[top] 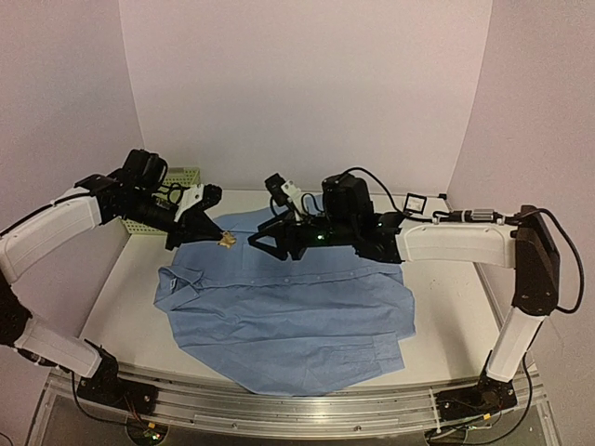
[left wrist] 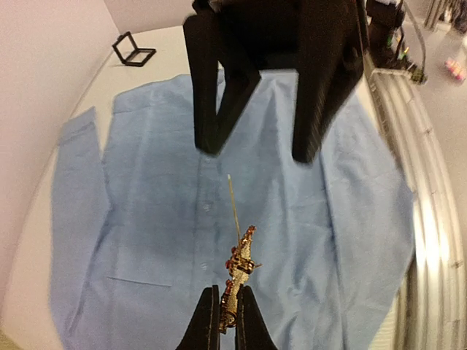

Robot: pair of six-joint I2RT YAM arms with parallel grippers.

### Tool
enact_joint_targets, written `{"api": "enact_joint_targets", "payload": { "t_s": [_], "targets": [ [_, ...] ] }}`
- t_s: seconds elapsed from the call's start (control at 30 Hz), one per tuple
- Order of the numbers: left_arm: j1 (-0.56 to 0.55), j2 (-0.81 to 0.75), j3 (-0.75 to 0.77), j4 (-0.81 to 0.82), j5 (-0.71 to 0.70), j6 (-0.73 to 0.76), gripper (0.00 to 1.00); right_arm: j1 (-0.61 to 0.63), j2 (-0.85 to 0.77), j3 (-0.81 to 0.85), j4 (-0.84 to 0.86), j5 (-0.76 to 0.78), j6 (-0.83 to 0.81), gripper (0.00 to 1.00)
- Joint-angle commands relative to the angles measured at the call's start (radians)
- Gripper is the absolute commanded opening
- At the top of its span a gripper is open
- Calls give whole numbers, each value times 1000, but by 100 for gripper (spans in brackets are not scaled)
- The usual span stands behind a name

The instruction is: Remove the brooch from the garment

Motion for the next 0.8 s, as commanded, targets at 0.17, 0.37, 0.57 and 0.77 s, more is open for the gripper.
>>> {"api": "enact_joint_targets", "payload": {
  "t_s": [0.17, 0.37, 0.57, 0.77],
  "targets": [
    [-20, -294, -531, 902, -430, 799, 0, -44, -92, -31, 22, 85, 25, 51],
    [-21, -307, -599, 1043, -458, 865, 0, -45, -77, -14, 21, 112, 34, 50],
    [-21, -236, -323, 609, -432, 455, 0, -45, -63, 6, 21, 100, 61, 50],
    [-21, -47, -5, 153, -200, 5, 0, -44, -15, 79, 22, 15, 137, 55]
  ]
}}
